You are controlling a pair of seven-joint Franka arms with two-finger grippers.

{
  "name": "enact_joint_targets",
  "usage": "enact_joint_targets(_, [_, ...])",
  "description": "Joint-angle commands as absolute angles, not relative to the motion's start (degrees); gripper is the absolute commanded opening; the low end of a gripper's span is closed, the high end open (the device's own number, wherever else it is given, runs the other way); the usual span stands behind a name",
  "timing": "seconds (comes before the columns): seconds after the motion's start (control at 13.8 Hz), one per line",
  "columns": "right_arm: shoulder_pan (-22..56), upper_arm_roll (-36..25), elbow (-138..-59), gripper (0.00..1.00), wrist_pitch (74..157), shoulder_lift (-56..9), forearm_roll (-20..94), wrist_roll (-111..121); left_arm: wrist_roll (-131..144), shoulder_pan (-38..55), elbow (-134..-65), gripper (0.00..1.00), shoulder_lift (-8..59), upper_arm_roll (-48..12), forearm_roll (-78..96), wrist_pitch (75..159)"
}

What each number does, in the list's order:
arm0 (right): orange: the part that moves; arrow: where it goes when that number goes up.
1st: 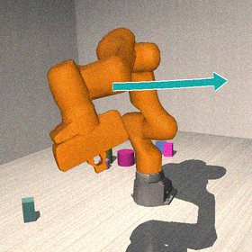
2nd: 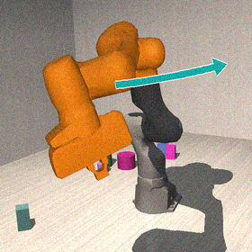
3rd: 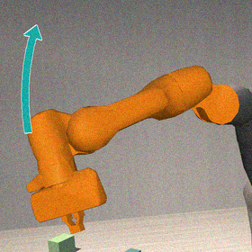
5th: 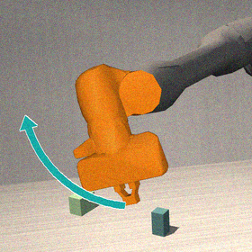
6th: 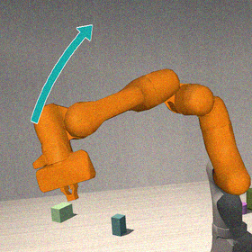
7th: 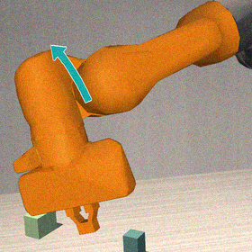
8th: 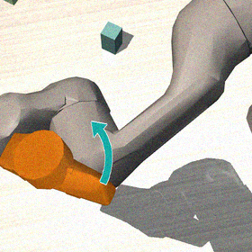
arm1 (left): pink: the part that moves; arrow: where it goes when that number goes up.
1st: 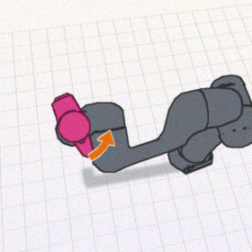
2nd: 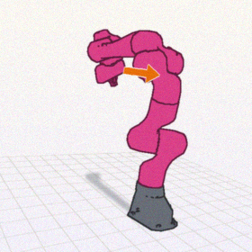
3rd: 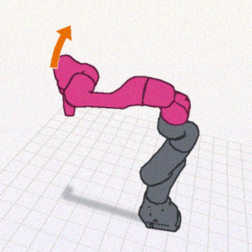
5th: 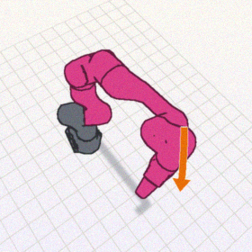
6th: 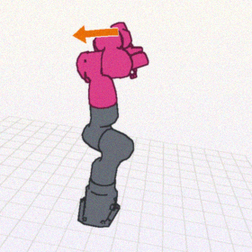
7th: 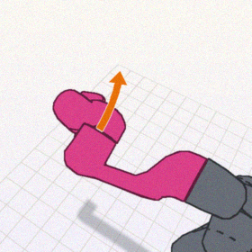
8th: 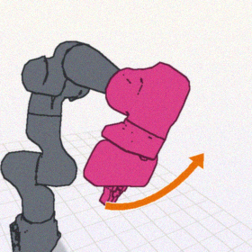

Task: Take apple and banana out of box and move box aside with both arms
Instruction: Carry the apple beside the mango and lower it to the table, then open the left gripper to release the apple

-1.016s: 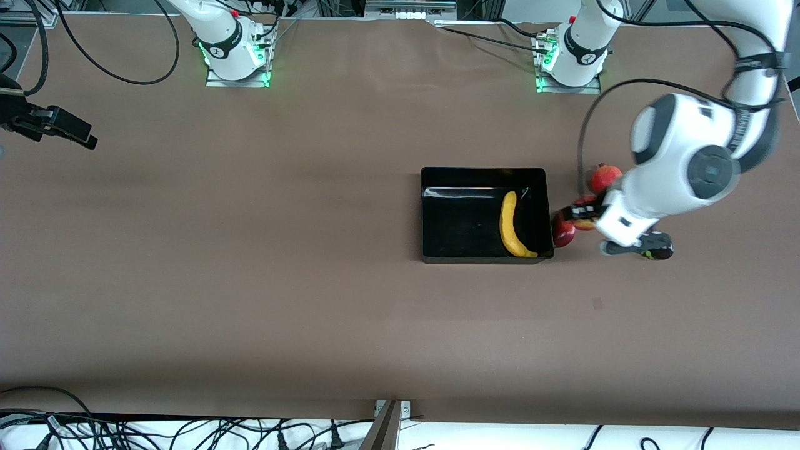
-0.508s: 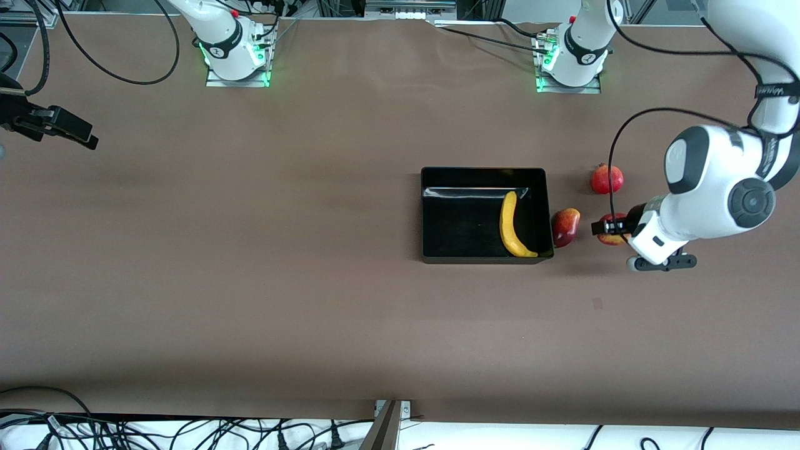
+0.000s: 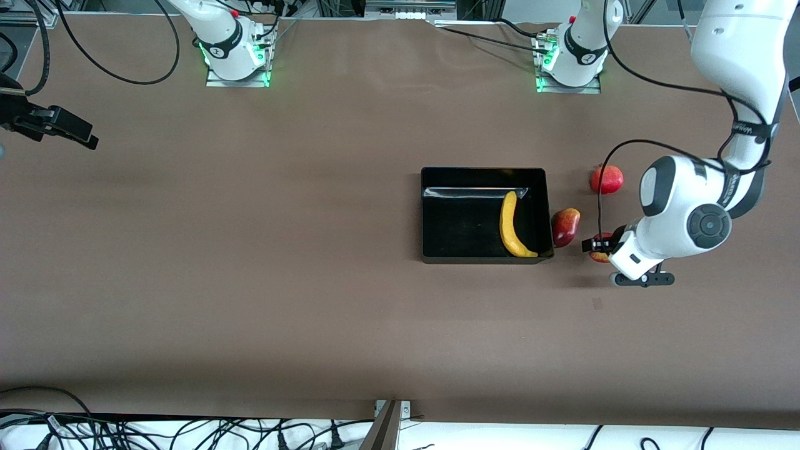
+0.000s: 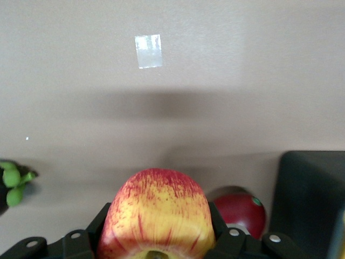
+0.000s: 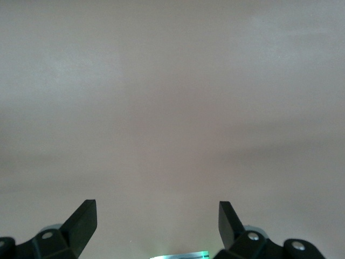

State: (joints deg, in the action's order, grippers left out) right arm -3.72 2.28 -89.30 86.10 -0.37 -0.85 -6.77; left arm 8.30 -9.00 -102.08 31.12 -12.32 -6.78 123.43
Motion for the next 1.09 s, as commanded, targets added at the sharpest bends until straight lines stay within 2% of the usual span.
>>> enact_joint_targets(0.0, [-3.52,2.37,-88.51,1.00,85.17,-0.44,-0.97,-7.38,7.65,-9.93,-101.07,0.01,33.57,-12.92,-8.96,125.59])
enact_joint_targets(0.44, [-3.52,2.37,-88.51,1.00,85.25,-0.44,-0.97,-7.38,10.45,-9.67,-101.07,0.01,38.05,-12.57,-12.12,130.52])
enact_joint_targets(0.58, [-3.52,2.37,-88.42,1.00,85.25,-0.44,-0.97,-7.47,12.21,-9.58,-101.07,0.06,39.28,-12.66,-13.71,132.17])
enact_joint_targets(0.65, [-3.52,2.37,-88.42,1.00,85.25,-0.44,-0.97,-7.38,12.91,-9.58,-100.99,0.15,39.64,-12.66,-13.80,132.45])
enact_joint_targets(0.8, [-3.52,2.37,-88.42,1.00,85.25,-0.44,-0.97,-7.47,12.92,-9.49,-100.99,0.66,39.64,-12.57,-13.80,132.45])
enact_joint_targets(0.87, [-3.52,2.37,-88.42,1.00,85.17,-0.44,-0.97,-7.38,13.01,-9.41,-100.99,0.70,39.64,-12.57,-13.80,132.54])
enact_joint_targets(0.94, [-3.52,2.37,-88.42,1.00,85.25,-0.44,-0.97,-7.38,13.01,-9.40,-100.90,0.93,39.64,-12.57,-13.80,132.54])
enact_joint_targets(1.02, [-3.52,2.37,-88.42,1.00,85.17,-0.44,-0.97,-7.38,12.92,-9.40,-100.81,1.00,39.64,-12.57,-13.80,132.54])
